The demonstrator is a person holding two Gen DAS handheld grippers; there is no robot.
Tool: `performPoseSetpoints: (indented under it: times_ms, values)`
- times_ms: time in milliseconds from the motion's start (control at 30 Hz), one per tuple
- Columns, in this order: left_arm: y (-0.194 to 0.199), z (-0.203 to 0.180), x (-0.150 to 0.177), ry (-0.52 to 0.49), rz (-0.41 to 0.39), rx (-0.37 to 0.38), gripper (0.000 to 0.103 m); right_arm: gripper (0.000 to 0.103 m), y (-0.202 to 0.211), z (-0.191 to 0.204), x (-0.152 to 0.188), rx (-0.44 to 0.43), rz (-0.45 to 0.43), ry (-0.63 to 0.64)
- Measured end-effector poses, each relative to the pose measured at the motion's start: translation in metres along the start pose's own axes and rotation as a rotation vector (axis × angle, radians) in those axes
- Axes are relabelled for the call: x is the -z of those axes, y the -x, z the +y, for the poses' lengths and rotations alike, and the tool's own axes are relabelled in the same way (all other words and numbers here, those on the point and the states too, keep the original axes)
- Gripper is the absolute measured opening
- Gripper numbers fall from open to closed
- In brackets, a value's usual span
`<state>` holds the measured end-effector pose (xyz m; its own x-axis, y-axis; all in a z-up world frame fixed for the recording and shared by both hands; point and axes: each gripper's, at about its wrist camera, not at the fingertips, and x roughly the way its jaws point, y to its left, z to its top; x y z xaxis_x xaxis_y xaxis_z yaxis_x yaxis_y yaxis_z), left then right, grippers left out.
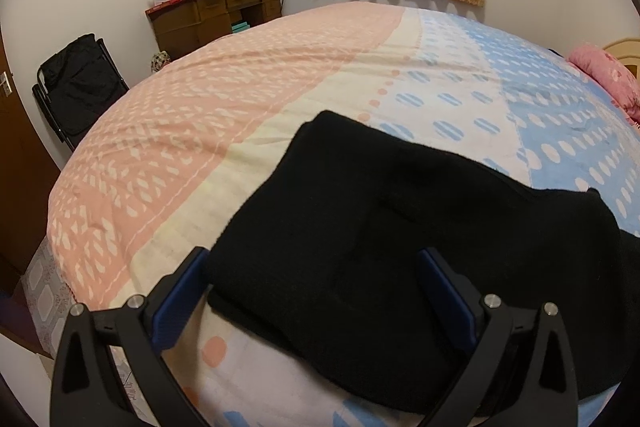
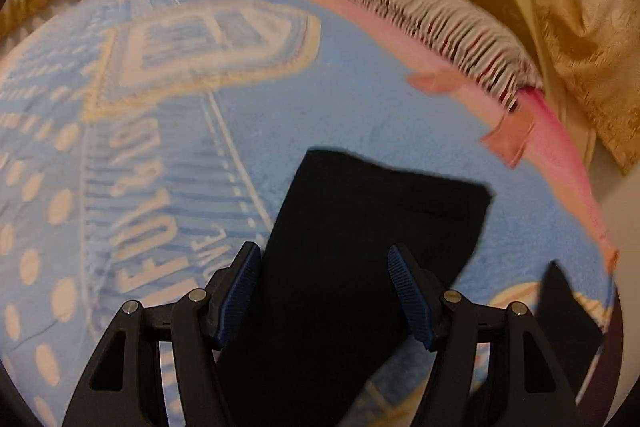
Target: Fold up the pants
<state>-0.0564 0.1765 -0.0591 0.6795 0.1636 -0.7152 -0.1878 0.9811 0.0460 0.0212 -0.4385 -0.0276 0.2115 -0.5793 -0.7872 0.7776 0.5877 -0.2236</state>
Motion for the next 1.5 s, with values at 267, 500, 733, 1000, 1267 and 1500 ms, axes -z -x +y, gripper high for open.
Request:
performPoseSetpoints:
  times_ms: [267,500,733,1000,1267,1500]
  values:
    - [0.001,0.002,-0.001,-0.014,0.018,0.005,0.103,0.005,0.009,-0.055,0.007,-0.326,-0.004,-0.051]
    - [0.001,0.001,-0.002,-0.013,0.022,0.003,0.103,0.005,0.078,-0.177,0.053,-0.654,-0.187,-0.238]
    - [-0.001,0.001,-0.003,-0.016,0.028,0.005,0.103,0.005,0.067,-0.258,0.126,-0.699,-0.183,-0.423]
    - [-0.001,0.001,-0.004,-0.02,0.033,0.008,0.103,0.008,0.05,-0.286,0.155,-0.758,-0.125,-0.596]
    - [0.017,-0.007,-0.011,-0.068,-0.03,-0.015,0.103,0.049,0.142,-0.278,0.137,-0.348,-0.393,-0.399]
    - [0.039,-0.039,-0.019,-0.116,-0.084,0.088,0.103,0.031,0.144,-0.113,0.133,-0.599,-0.258,0.104]
